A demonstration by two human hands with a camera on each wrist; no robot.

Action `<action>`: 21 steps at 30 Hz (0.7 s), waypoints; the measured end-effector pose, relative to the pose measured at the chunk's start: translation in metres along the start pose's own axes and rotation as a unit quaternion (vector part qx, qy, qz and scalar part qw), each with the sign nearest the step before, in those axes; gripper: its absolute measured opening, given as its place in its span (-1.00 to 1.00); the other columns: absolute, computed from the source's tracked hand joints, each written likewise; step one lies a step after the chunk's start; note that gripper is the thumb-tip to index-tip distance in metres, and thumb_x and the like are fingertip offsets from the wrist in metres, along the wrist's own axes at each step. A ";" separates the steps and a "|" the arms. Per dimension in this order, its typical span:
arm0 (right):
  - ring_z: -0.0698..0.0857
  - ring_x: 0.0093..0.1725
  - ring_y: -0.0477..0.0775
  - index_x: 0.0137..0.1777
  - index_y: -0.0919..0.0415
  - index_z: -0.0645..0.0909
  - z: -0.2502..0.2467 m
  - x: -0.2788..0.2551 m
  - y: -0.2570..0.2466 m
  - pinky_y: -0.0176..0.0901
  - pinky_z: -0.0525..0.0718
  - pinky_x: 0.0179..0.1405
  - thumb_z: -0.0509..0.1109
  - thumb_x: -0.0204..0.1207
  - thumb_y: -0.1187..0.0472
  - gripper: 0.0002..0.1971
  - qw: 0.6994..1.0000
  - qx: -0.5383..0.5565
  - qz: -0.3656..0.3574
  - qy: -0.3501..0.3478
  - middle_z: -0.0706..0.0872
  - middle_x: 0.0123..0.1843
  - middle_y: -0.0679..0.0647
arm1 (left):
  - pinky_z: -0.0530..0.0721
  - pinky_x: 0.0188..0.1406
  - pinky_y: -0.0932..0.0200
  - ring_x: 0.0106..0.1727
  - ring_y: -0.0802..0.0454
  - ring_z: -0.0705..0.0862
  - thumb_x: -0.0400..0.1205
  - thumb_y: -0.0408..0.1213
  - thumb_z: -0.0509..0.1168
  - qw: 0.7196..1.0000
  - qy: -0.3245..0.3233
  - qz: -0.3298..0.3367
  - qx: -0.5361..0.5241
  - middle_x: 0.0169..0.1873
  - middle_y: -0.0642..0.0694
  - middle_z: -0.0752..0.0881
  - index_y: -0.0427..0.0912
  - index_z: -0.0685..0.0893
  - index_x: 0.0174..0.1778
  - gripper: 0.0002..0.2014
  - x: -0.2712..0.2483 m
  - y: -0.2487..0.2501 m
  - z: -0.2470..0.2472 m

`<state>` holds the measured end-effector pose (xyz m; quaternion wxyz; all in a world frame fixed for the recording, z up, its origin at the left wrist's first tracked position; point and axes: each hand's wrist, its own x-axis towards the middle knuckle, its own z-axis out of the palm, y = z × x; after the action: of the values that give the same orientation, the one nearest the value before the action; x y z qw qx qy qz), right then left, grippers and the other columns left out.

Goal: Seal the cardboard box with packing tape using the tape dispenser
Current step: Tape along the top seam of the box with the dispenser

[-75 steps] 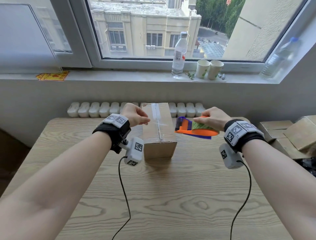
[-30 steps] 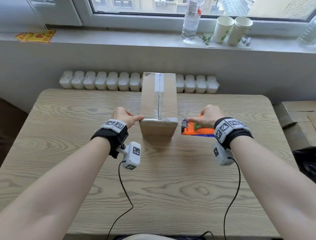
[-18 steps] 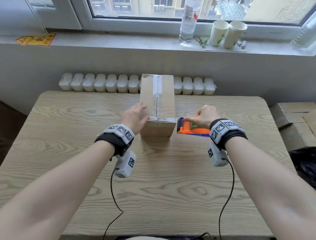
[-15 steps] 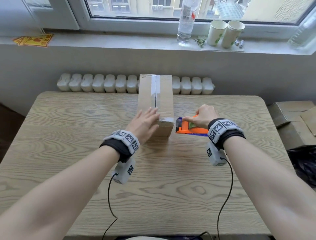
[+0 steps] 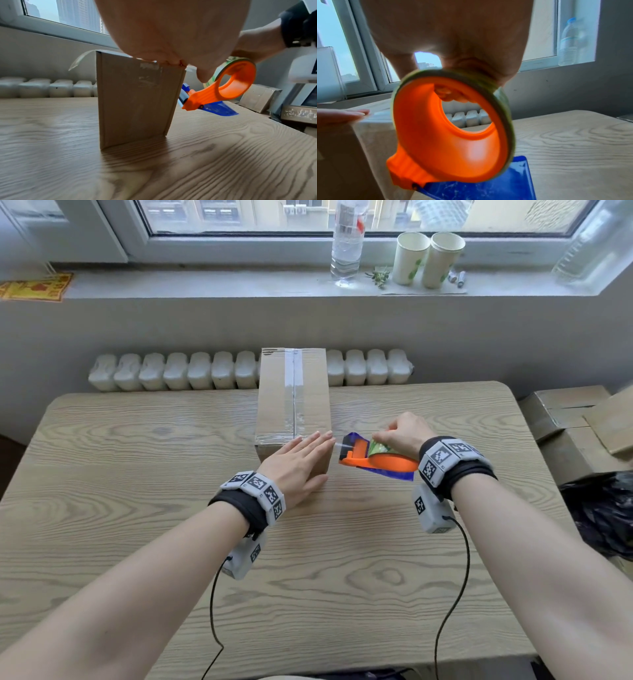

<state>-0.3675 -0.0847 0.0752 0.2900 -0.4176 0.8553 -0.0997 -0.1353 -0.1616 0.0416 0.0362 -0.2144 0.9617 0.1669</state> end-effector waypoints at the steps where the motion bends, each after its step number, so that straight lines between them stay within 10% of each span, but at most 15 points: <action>1: 0.60 -0.34 0.16 -0.51 0.21 0.54 -0.001 -0.002 0.006 -0.12 0.46 -0.39 0.40 0.35 -0.16 -0.56 1.000 -0.002 0.004 0.011 0.63 -0.43 0.12 | -0.28 0.59 0.25 0.67 0.21 -0.13 0.68 0.02 0.05 1.000 -0.001 0.003 0.002 0.67 0.13 -0.06 0.02 -0.09 0.64 -0.35 0.000 -0.001 0.000; 13: 0.52 -0.44 0.09 -0.51 0.20 0.48 -0.023 -0.032 0.061 -0.10 0.43 -0.36 0.49 0.18 -0.36 -0.41 0.994 0.077 0.076 0.033 0.53 -0.49 0.07 | -0.20 0.64 0.19 0.68 0.17 -0.08 0.68 -0.01 0.09 1.000 -0.006 0.016 0.026 0.67 0.11 -0.02 0.00 -0.03 0.64 -0.36 0.003 -0.009 -0.008; 16: 0.63 -0.37 0.10 -0.41 0.30 0.65 -0.027 -0.035 0.060 -0.01 0.59 -0.23 0.54 0.16 -0.32 -0.41 0.989 0.127 0.063 0.042 0.69 -0.42 0.10 | -0.10 0.68 0.11 0.68 0.11 -0.02 0.67 0.03 0.08 0.999 0.007 0.004 0.037 0.67 0.07 0.04 0.00 -0.02 0.64 -0.35 0.006 -0.003 -0.006; 21: 0.39 -0.53 0.00 -0.57 0.14 0.36 -0.033 -0.041 0.048 -0.20 0.35 -0.48 0.55 0.35 -0.06 -0.51 0.981 0.195 0.017 0.002 0.41 -0.54 0.05 | -0.05 0.68 0.09 0.68 0.05 0.01 0.68 0.06 0.02 0.997 -0.003 -0.003 0.071 0.67 0.00 0.08 -0.06 -0.02 0.64 -0.36 0.008 0.002 -0.012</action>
<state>-0.3979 -0.0251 0.0992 0.3659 -0.3387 0.8268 -0.2605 -0.1435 -0.1675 0.0525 0.0545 -0.2139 0.9703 0.0991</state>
